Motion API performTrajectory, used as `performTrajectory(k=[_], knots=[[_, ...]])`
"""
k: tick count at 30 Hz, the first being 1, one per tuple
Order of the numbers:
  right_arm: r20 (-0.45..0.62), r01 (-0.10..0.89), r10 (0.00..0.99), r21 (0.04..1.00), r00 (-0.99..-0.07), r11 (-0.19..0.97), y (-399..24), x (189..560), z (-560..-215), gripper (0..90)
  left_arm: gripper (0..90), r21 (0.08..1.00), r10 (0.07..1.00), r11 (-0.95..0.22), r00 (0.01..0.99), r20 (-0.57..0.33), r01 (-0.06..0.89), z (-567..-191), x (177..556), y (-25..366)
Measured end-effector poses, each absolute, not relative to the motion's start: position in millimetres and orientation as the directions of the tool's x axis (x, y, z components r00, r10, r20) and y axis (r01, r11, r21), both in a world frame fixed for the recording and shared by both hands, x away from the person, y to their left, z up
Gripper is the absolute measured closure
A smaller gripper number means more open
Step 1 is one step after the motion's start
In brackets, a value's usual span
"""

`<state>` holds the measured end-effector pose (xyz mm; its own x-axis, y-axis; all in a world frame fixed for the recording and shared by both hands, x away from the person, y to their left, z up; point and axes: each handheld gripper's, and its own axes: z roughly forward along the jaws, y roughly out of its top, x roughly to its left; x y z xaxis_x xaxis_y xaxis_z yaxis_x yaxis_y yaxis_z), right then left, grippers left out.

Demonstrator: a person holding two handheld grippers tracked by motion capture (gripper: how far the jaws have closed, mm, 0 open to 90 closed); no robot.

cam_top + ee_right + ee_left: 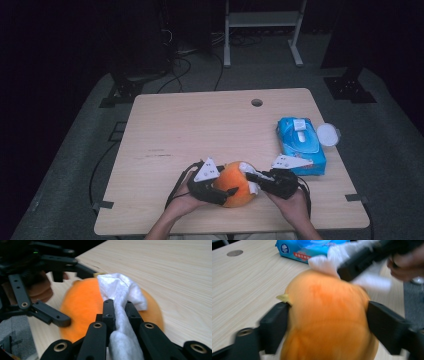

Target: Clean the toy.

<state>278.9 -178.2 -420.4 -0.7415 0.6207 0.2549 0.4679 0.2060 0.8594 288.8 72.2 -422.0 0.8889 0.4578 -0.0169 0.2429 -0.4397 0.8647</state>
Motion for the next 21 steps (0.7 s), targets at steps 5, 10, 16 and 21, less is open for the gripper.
performTrajectory(k=[5, 10, 16, 21], knots=[[0.239, 0.440, 0.584, 0.868, -0.776, 0.229, -170.7, 276.3, -417.2, 80.4, 25.4, 0.862, 0.450, -0.470, 0.892, 0.048, 0.190, -426.6, 285.7, 74.5], [0.265, 0.488, 0.652, 0.853, -0.711, 0.185, -191.1, 288.1, -426.1, 80.5, 27.9, 0.859, 0.449, -0.478, 0.891, 0.058, 0.184, -426.7, 284.1, 73.1], [0.270, 0.455, 0.598, 0.872, -0.755, 0.181, -179.6, 279.7, -418.6, 80.5, 27.3, 0.858, 0.432, -0.489, 0.898, 0.079, 0.160, -427.7, 281.6, 66.7], [0.247, 0.441, 0.585, 0.871, -0.773, 0.215, -173.2, 276.2, -417.5, 80.5, 27.5, 0.853, 0.418, -0.502, 0.904, 0.091, 0.146, -426.1, 280.1, 64.0]])
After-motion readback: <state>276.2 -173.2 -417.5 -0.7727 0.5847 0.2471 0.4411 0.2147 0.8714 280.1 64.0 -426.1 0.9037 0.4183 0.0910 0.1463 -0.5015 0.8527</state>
